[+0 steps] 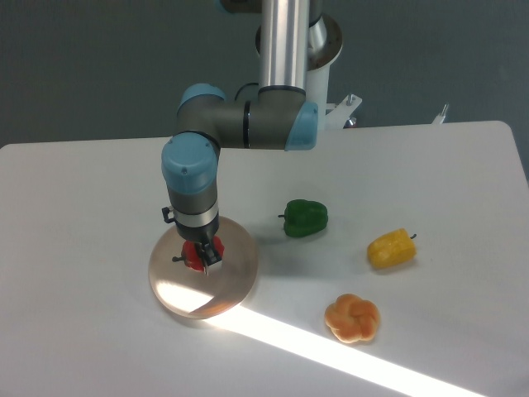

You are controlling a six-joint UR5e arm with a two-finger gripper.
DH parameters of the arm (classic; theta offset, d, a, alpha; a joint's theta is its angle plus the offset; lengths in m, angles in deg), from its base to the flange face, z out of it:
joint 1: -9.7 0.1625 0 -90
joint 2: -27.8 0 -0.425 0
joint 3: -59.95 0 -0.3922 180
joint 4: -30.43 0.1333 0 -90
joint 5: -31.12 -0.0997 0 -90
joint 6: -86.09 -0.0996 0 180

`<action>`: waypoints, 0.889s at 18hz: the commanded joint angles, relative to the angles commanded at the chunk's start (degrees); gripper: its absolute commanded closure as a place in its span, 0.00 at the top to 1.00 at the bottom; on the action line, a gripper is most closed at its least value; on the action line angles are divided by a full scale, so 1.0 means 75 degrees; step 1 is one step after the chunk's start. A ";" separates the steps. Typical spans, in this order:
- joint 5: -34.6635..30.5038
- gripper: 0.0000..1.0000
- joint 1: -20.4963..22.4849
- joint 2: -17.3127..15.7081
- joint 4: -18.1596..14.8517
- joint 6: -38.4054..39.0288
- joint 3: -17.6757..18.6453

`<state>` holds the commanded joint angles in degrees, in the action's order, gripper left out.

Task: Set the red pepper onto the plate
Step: 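Lower the red pepper onto the plate and open the gripper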

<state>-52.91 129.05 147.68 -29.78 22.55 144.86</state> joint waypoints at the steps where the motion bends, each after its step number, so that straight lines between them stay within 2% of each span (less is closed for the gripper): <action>1: 0.0000 0.55 -0.0012 0.0012 0.0000 -0.0059 0.0000; 6: 0.0000 0.55 -0.0012 0.0246 0.0012 -0.0352 -0.0012; 16: 0.0000 0.56 -0.0012 0.0375 0.0082 -0.0458 0.0047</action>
<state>-52.91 128.97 150.49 -29.16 19.11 145.21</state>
